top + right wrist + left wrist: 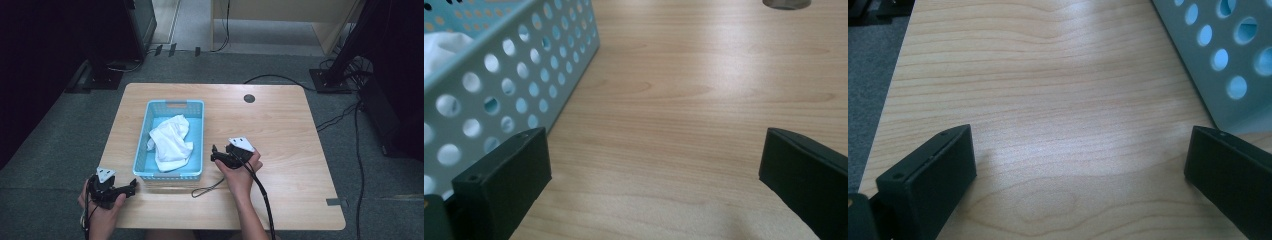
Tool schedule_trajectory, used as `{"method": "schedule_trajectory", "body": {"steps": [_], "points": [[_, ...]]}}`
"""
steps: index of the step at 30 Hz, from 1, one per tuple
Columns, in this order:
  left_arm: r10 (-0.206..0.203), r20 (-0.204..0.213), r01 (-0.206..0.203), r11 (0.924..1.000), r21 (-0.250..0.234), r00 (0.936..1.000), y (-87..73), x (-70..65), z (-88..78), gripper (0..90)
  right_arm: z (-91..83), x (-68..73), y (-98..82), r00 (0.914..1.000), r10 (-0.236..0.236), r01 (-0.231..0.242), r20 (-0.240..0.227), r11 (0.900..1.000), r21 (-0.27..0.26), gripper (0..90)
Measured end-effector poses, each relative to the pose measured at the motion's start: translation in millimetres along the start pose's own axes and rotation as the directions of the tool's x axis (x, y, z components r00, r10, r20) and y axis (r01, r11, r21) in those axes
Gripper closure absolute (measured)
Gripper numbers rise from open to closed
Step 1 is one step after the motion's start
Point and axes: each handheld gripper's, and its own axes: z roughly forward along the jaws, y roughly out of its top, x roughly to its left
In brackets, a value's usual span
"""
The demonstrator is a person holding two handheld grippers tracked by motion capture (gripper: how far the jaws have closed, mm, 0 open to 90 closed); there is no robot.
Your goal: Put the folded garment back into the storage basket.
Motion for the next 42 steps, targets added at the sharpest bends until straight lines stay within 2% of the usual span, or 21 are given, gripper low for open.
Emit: {"method": "schedule_trajectory", "body": {"steps": [7,9,17,21,24,29,34,37,42], "points": [[0.000,0.000,0.000,1.0000,0.000,1.0000,0.0,0.0,0.0,0.1,1.5,-1.5,-6.7,0.9997,-0.012,0.011,0.022,0.999,0.033,0.0],[0.000,0.000,0.000,1.0000,0.000,1.0000,0.0,0.0,0.0,0.1,2.5,-1.4,-8.6,0.9992,-0.022,0.020,0.032,0.998,0.056,0.0],[0.002,0.000,-0.002,1.0000,0.001,1.0000,0.0,0.1,-0.1,0.0,1.3,-3.6,-9.9,0.9991,-0.013,0.009,0.041,0.996,0.090,0.0],[0.000,0.000,0.000,1.0000,0.000,1.0000,0.0,0.0,0.0,0.0,1.9,-5.4,-11.0,0.9985,-0.015,0.007,0.053,0.990,0.140,0.0],[0.000,0.000,0.000,1.0000,0.000,1.0000,0.0,0.0,0.0,0.0,2.8,-5.6,-12.5,0.9976,-0.023,0.009,0.065,0.980,0.197,0.0],[0.000,0.000,0.000,1.0000,0.000,1.0000,0.0,0.0,0.0,0.1,-0.1,-8.0,-14.1,0.9957,-0.031,0.013,0.088,0.979,0.202,0.0],[0.000,0.000,0.000,1.0000,0.000,1.0000,0.0,0.0,0.0,0.0,-2.2,-9.3,-15.7,0.9940,-0.057,0.036,0.094,0.977,0.210,0.0],[0.000,0.000,0.000,1.0000,0.000,1.0000,-0.1,0.0,0.0,0.0,-4.9,-11.0,-17.6,0.9896,-0.082,0.054,0.118,0.973,0.225,0.0],[0.000,0.000,0.000,1.0000,0.000,1.0000,-0.1,0.0,0.0,0.0,-9.1,-14.3,-19.5,0.9897,-0.081,0.053,0.118,0.973,0.226,0.0]]}}
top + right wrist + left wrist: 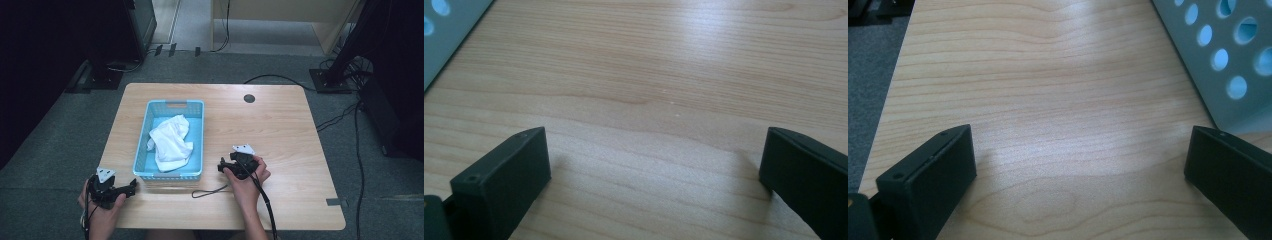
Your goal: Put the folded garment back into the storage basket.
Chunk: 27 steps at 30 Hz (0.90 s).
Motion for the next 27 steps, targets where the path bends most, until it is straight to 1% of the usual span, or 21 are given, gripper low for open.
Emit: {"method": "schedule_trajectory", "body": {"steps": [3,10,12,13,15,18,22,23,27], "points": [[0.000,0.000,0.000,1.0000,0.000,1.0000,0.0,0.0,0.0,0.0,-1.6,-2.3,-1.6,1.0000,0.007,-0.007,0.003,1.000,0.000,0.0],[0.002,0.000,-0.002,1.0000,0.001,1.0000,0.0,0.1,-0.1,0.0,-4.8,-6.0,-4.7,1.0000,0.001,-0.001,-0.001,1.000,-0.004,0.0],[0.002,0.000,-0.002,1.0000,0.001,1.0000,0.0,0.1,-0.1,0.0,-6.0,-7.2,-5.6,1.0000,0.003,-0.003,0.002,1.000,-0.005,1.4],[0.000,0.000,0.000,1.0000,0.000,1.0000,-0.1,0.1,0.0,0.1,-7.8,-8.6,-7.0,0.9999,0.011,-0.011,0.010,1.000,-0.015,4.5],[0.002,0.000,-0.002,1.0000,0.001,1.0000,0.0,0.2,-0.1,0.0,-9.1,-9.8,-8.0,0.9997,0.020,-0.019,0.017,1.000,-0.016,4.7],[0.000,0.000,0.000,1.0000,-0.001,1.0000,-0.1,0.0,0.0,0.1,-10.7,-11.7,-9.8,0.9993,0.027,-0.027,0.025,1.000,-0.016,4.6],[0.000,0.000,0.000,1.0000,-0.001,1.0000,-0.1,0.0,0.0,0.0,-14.1,-15.1,-13.0,0.9996,0.021,-0.021,0.018,1.000,-0.016,4.1],[0.001,0.000,-0.001,1.0000,0.001,1.0000,-0.1,0.1,-0.1,0.0,-15.5,-17.5,-14.5,0.9997,0.018,-0.018,0.015,1.000,-0.009,2.3],[-0.001,0.000,0.001,1.0000,-0.001,1.0000,-0.1,-0.1,0.0,0.0,-17.5,-22.7,-17.0,0.9997,0.017,-0.017,0.016,1.000,-0.004,0.0]]}}
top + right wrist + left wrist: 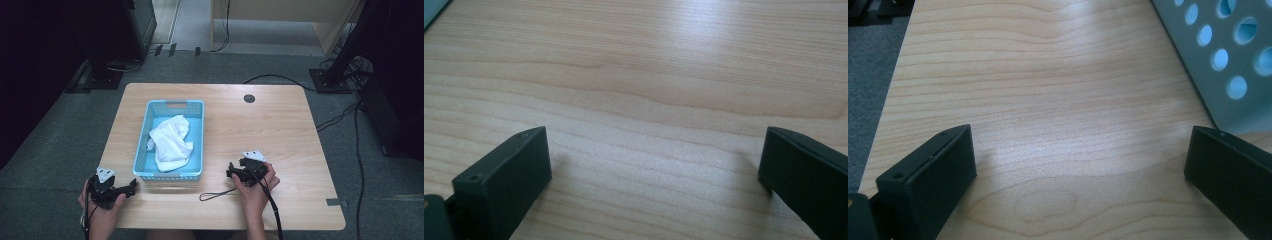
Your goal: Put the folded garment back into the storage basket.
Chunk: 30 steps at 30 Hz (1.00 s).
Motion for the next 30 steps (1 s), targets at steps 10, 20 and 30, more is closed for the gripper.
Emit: {"method": "schedule_trajectory", "body": {"steps": [10,20,30], "points": [[0.002,0.000,-0.002,1.0000,0.003,1.0000,0.1,0.2,-0.2,0.1,-3.7,-9.3,-3.5,0.9999,0.009,-0.009,0.009,1.000,0.002,0.0],[0.003,0.000,-0.003,1.0000,0.003,1.0000,0.0,0.2,-0.2,0.0,-7.0,-19.8,-6.4,0.9988,0.035,-0.035,0.034,0.999,0.001,0.0],[0.003,0.000,-0.003,1.0000,0.003,1.0000,0.0,0.2,-0.2,0.1,-10.3,-28.2,-9.5,0.9980,0.044,-0.044,0.046,0.999,0.000,0.0]]}}
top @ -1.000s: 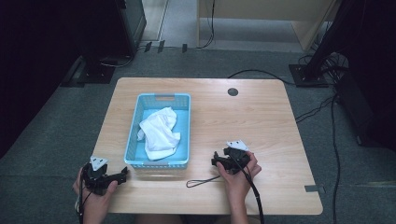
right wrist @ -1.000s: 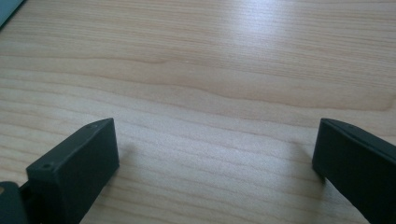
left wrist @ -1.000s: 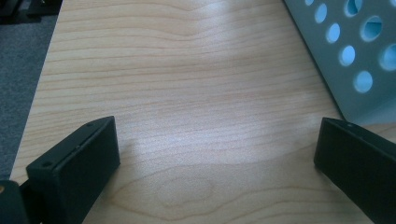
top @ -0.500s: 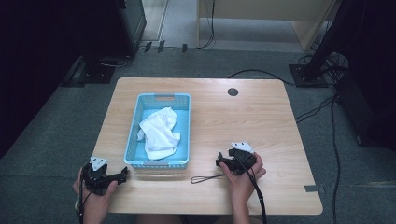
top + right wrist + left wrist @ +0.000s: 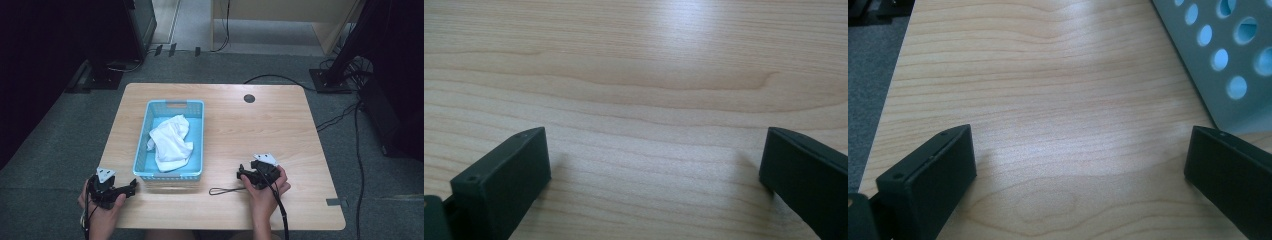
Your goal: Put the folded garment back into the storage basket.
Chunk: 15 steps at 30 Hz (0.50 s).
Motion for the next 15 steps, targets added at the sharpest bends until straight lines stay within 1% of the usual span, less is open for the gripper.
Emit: {"method": "schedule_trajectory", "body": {"steps": [15], "points": [[0.000,0.000,0.000,1.0000,0.000,1.0000,0.0,0.0,0.0,0.1,-4.3,-11.1,-4.0,0.9998,0.016,-0.016,0.014,1.000,-0.002,0.0]]}}
